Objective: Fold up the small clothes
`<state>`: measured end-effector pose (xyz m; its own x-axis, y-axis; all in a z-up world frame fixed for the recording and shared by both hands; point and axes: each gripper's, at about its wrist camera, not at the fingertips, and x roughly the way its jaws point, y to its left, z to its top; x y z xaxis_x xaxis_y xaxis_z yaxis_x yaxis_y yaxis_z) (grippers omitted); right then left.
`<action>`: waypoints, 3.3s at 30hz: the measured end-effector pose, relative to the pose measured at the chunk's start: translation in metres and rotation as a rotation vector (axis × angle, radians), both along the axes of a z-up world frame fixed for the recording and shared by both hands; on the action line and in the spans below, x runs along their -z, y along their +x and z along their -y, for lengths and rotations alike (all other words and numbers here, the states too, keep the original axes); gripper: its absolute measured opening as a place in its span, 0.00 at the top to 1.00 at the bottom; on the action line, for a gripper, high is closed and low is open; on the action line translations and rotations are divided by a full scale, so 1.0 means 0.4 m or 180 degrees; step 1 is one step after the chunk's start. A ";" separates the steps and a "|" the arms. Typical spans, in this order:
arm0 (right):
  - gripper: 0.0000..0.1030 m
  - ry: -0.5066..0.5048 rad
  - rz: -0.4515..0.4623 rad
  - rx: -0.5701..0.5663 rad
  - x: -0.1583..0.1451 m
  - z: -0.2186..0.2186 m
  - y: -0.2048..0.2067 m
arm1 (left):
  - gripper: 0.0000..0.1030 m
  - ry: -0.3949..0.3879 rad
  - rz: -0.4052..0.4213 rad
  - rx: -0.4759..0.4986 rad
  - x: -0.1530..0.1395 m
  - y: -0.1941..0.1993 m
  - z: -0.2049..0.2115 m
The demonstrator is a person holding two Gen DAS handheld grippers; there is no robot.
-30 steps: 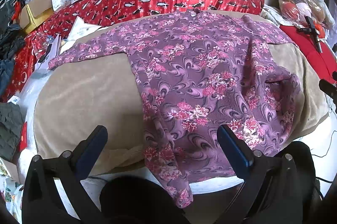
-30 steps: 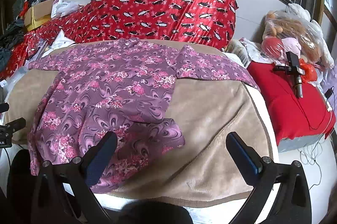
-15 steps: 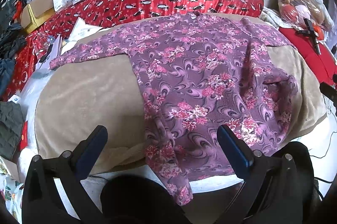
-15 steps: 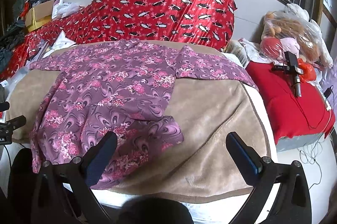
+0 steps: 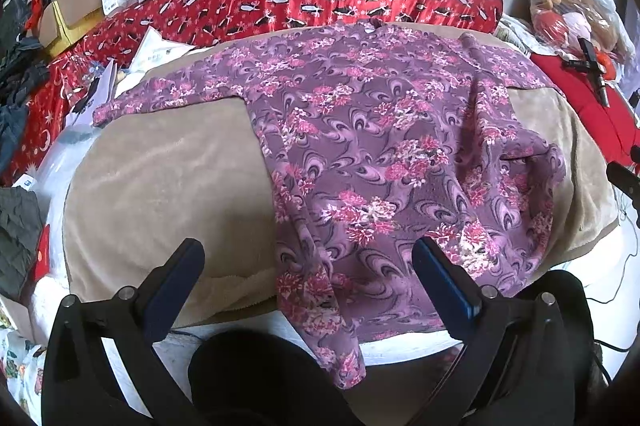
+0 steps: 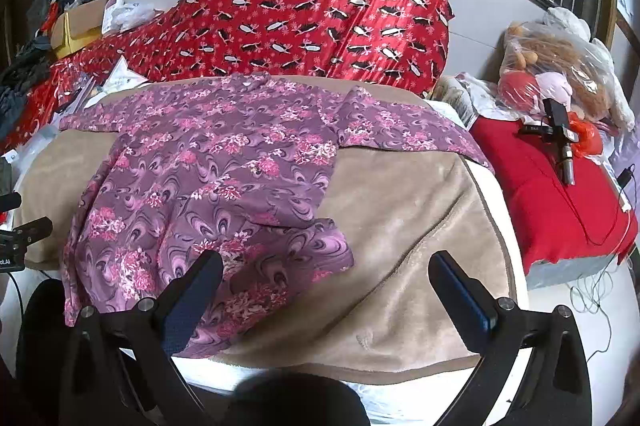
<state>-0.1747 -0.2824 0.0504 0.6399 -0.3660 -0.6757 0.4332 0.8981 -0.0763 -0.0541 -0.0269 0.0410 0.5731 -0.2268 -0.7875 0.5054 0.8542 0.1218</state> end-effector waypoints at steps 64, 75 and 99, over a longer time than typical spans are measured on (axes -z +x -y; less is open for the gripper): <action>0.96 0.1671 -0.0574 0.0076 0.262 0.226 -0.045 | 0.48 -0.0203 -0.1446 -0.0339 0.112 0.206 -0.104; 0.69 0.1267 -0.0036 -0.0264 0.152 0.196 0.203 | 0.47 0.0068 -0.1059 -0.0214 0.126 0.300 0.126; 0.34 0.3183 0.1261 0.2305 0.394 1.195 0.161 | 0.47 -0.0011 -0.1334 -0.0069 0.110 0.415 0.289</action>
